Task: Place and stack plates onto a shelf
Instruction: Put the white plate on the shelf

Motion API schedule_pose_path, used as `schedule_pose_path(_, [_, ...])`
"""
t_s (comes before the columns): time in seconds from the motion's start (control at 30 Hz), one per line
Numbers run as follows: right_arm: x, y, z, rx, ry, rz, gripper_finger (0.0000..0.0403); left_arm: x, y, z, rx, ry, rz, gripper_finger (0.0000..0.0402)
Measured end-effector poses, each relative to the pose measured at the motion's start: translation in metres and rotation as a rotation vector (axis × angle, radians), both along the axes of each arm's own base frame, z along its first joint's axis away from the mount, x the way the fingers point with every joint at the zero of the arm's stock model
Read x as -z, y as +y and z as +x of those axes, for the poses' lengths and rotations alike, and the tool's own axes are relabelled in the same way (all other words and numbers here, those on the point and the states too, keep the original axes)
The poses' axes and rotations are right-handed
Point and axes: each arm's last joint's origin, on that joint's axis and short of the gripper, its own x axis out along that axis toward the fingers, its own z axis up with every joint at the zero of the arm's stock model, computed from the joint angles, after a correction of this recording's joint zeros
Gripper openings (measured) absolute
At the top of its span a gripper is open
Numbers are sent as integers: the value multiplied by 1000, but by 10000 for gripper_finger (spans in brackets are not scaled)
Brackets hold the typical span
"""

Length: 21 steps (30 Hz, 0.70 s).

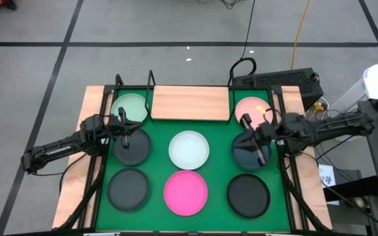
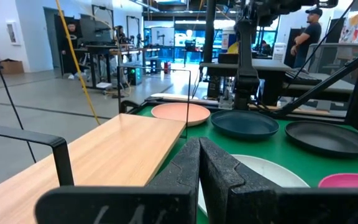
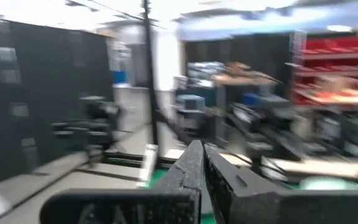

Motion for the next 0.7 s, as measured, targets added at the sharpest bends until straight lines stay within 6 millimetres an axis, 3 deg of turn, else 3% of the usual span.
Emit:
schedule_pose_path(0.27, [14, -14, 23, 230, 155, -28, 0, 0, 0, 0, 0, 0, 0, 10])
schedule_pose_path(0.7, [37, -17, 51, 295, 316, -130, 0, 0, 0, 0, 0, 0, 0, 10])
